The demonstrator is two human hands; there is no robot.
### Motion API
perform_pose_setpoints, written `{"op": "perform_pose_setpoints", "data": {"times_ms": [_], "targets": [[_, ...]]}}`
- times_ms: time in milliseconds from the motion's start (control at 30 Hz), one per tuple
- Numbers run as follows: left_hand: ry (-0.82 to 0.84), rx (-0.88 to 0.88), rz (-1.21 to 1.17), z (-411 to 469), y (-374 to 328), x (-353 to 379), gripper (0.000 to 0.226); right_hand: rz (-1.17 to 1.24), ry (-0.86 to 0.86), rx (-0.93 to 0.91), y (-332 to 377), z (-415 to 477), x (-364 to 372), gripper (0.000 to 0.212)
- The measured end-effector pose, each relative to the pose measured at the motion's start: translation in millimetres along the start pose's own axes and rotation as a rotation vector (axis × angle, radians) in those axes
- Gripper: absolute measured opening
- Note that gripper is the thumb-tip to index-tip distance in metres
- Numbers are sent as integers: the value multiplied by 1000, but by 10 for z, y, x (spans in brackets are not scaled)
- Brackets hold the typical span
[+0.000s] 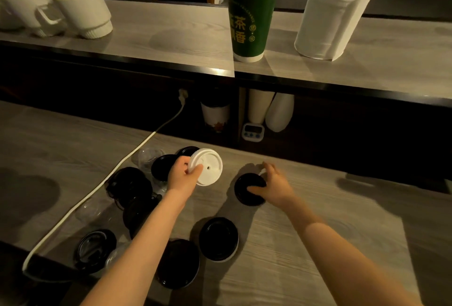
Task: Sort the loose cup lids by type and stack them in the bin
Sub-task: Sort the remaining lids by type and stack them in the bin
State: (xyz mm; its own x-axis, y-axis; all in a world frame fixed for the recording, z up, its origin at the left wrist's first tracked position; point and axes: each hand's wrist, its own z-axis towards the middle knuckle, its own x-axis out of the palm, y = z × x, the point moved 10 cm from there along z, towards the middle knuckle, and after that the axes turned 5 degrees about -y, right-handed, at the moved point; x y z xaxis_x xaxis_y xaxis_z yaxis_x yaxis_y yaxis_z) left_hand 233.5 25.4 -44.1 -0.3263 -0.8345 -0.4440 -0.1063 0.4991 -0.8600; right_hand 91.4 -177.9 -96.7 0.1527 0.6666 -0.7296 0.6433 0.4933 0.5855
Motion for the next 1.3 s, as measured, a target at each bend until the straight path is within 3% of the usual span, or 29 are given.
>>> {"op": "perform_pose_setpoints", "data": {"times_ms": [67, 167, 333, 467, 600, 767, 1300], "targets": [[-9, 2, -9, 18, 53, -3, 9, -242, 99, -103, 41, -54, 227, 105], [-9, -5, -9, 16, 108, 18, 10, -408, 58, -209, 98, -62, 361, 101], [-3, 1, 11, -33, 23, 66, 9, -150, -36, -164, 38, -56, 67, 97], [20, 16, 21, -120, -170, 187, 14, 16, -225, -191, 81, -260, -421, 96], [86, 131, -69, -336, -582, 399, 20, 108, -406, -246, 105, -575, -975, 89], [175, 357, -47, -797, -1233, 758, 26, 124, -506, -288, -76, -1042, -1544, 87], [342, 633, 66, -2771, -2404, 2921, 27, 145, -835, -117, -2178, -2621, -3495, 69]]}}
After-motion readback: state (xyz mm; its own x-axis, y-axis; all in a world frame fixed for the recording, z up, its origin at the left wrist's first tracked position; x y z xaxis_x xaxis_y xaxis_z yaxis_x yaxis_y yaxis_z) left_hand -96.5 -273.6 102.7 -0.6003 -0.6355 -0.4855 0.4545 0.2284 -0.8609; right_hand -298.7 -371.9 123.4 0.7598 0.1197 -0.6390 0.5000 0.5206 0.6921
